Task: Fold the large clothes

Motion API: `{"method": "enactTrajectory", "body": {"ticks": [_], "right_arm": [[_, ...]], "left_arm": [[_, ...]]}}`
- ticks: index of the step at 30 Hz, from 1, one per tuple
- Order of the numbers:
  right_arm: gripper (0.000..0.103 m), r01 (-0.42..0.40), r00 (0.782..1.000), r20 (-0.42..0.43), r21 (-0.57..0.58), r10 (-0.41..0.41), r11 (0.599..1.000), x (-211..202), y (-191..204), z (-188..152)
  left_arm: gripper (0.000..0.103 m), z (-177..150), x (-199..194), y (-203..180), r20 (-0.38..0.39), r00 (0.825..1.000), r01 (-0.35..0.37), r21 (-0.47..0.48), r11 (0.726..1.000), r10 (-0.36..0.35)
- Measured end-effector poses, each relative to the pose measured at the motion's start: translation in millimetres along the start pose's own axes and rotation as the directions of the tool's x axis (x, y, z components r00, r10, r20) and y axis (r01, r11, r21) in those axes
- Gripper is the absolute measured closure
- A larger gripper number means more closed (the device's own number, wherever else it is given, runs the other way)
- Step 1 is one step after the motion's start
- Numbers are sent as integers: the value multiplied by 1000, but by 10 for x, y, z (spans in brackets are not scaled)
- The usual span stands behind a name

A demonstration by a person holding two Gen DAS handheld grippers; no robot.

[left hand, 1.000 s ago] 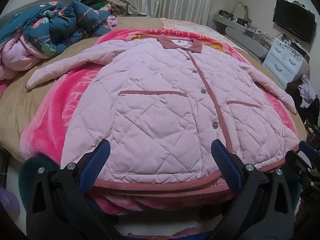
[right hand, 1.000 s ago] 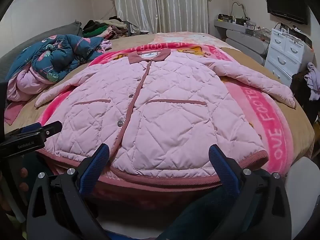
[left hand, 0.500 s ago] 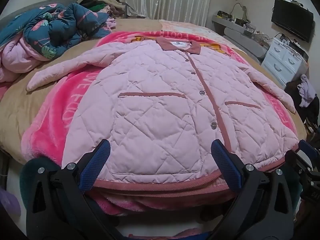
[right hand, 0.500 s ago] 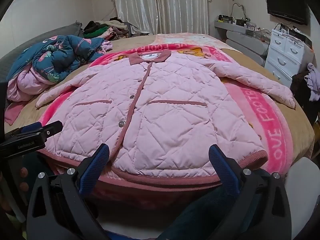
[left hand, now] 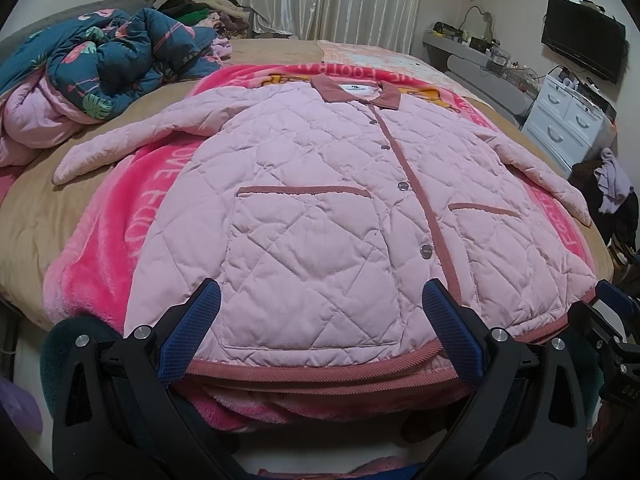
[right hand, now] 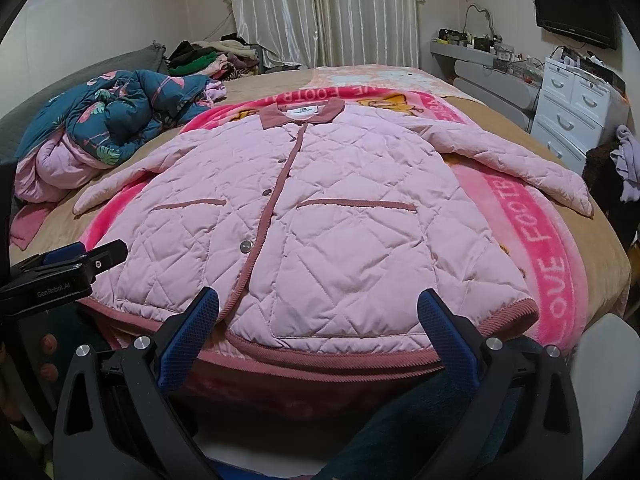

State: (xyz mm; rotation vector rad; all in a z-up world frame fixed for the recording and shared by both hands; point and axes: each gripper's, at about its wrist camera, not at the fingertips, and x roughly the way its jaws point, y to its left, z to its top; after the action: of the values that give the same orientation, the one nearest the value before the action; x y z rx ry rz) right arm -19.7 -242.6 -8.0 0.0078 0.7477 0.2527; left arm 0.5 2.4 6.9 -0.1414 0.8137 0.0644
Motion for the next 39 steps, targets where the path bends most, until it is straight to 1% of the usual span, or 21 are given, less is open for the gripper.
{"method": "enactTrajectory", "body": {"ticks": [23, 39], "right_arm": [[4, 0, 1000, 1, -3, 0, 1000, 7, 28, -19], [4, -1, 1000, -2, -7, 1, 1000, 19, 32, -19]], "left_arm": [[9, 10, -52, -73, 7, 1000, 1, 9, 1000, -1], [9, -1, -15, -88, 8, 1000, -2, 10, 1000, 2]]}}
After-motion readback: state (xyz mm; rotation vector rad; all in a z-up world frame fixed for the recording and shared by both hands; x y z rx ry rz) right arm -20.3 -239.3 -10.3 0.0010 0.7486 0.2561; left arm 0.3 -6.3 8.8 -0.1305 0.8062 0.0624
